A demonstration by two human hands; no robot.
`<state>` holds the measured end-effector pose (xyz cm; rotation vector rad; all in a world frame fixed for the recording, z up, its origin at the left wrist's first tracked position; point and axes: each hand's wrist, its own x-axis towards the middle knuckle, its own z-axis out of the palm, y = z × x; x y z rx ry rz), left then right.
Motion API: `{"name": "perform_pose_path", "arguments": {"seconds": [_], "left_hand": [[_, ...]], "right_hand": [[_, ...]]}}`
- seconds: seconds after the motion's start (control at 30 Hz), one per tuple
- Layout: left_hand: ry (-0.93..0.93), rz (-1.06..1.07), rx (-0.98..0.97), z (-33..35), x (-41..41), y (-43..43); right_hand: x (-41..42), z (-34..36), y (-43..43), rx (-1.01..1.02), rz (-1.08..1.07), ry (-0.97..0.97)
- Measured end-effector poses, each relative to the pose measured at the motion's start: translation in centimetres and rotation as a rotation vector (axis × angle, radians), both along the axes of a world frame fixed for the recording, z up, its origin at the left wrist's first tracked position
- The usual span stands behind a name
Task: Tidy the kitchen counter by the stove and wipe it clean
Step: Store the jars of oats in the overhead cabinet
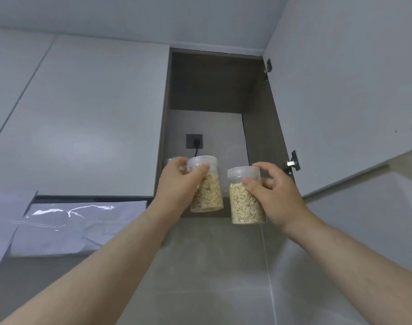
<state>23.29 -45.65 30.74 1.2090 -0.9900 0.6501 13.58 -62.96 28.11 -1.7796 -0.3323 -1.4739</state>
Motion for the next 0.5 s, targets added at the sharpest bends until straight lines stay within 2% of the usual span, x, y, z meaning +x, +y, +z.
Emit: {"name": "perform_pose_path", "arguments": {"seconds": [0.13,0.3,0.5], "left_hand": [[-0.095,0.151,0.018,3.4,1.9,-2.6],[-0.071,0.255,-0.002,5.5,4.5,-5.5],[-0.138,0.405,-0.001,6.6,5.9,-8.5]], "right_hand": [[1.8,2.7,-2.2,-0.004,-0.051,-0.029],[4.1,6.2,-4.6,-0.001,-0.091,-0.011],[6.6,8.7,-6.5,-0.016,-0.067,-0.012]]}}
